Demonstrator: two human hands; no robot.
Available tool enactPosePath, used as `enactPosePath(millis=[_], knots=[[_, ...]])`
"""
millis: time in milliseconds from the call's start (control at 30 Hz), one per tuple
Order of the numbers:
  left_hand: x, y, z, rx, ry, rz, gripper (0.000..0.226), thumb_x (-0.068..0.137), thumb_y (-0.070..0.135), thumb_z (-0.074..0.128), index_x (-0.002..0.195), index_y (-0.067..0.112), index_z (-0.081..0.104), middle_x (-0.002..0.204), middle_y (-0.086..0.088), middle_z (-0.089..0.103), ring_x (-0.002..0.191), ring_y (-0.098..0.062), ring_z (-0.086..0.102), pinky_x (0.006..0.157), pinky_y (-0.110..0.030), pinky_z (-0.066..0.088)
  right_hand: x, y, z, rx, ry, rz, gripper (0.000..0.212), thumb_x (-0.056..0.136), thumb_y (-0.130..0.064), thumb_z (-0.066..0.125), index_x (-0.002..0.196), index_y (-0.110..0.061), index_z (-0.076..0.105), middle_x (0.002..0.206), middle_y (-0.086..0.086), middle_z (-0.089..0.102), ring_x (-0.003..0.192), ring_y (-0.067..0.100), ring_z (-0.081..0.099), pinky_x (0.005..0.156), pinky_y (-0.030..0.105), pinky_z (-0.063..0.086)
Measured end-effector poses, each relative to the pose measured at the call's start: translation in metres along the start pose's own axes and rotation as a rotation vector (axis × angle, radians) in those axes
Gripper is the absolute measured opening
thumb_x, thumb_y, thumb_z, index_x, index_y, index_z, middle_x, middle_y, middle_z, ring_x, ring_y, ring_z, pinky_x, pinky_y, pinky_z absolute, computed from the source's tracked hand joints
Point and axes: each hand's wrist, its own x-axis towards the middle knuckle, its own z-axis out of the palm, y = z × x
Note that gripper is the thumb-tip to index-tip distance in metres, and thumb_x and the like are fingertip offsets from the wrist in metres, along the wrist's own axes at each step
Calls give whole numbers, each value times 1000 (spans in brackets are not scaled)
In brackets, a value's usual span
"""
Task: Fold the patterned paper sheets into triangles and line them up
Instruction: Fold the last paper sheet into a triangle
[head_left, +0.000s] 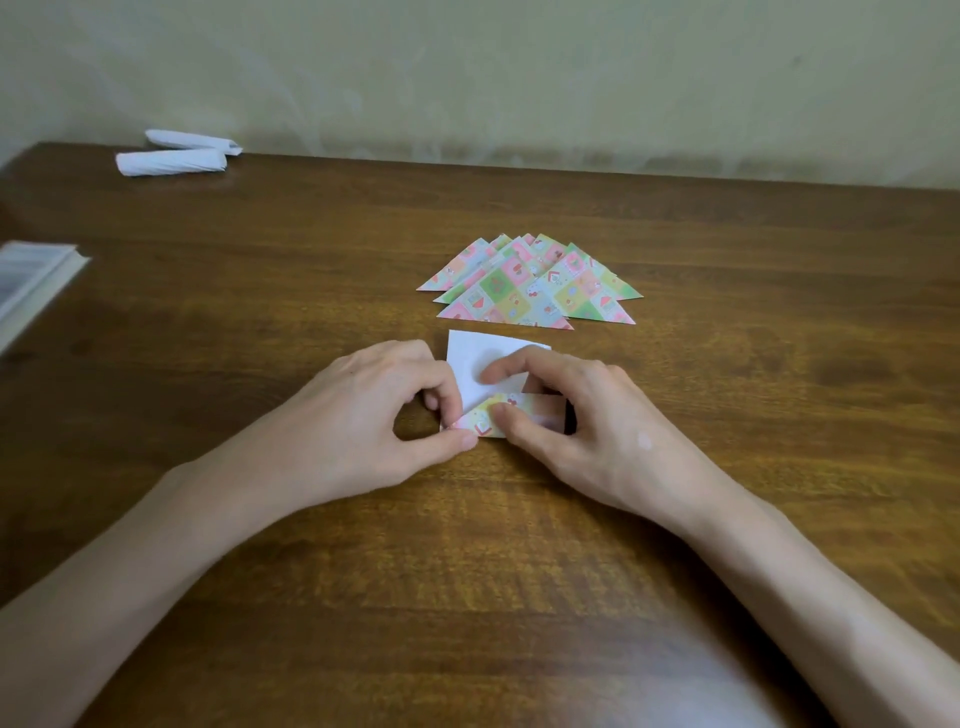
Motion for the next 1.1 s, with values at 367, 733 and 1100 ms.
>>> enactPosePath(millis=[367, 733, 1100], knots=[[1, 2, 4, -1, 39, -46, 25, 87, 64, 55, 77, 41, 60, 83, 17, 54, 89, 3, 51, 72, -21, 32, 3, 0, -1, 19, 1, 36, 32, 96, -41, 67, 126, -38, 57, 85, -8, 64, 75, 11, 63, 83, 41, 54], [0, 5, 6, 38, 76, -83, 24, 87, 58, 55, 73, 39, 58, 85, 16, 55, 89, 0, 53, 75, -30, 38, 5, 0, 0, -11, 19, 40, 33, 95, -43, 69, 126, -40, 57, 100, -16, 58, 76, 2, 63, 84, 33, 53], [1, 4, 5, 62, 113, -121, 27, 80, 63, 58, 73, 37, 60, 86, 17, 55, 87, 6, 51, 75, -31, 36, 5, 1, 3, 11, 28, 46, 31, 95, -35, 70, 125, -36, 61, 99, -13, 58, 77, -6, 58, 71, 6, 39]])
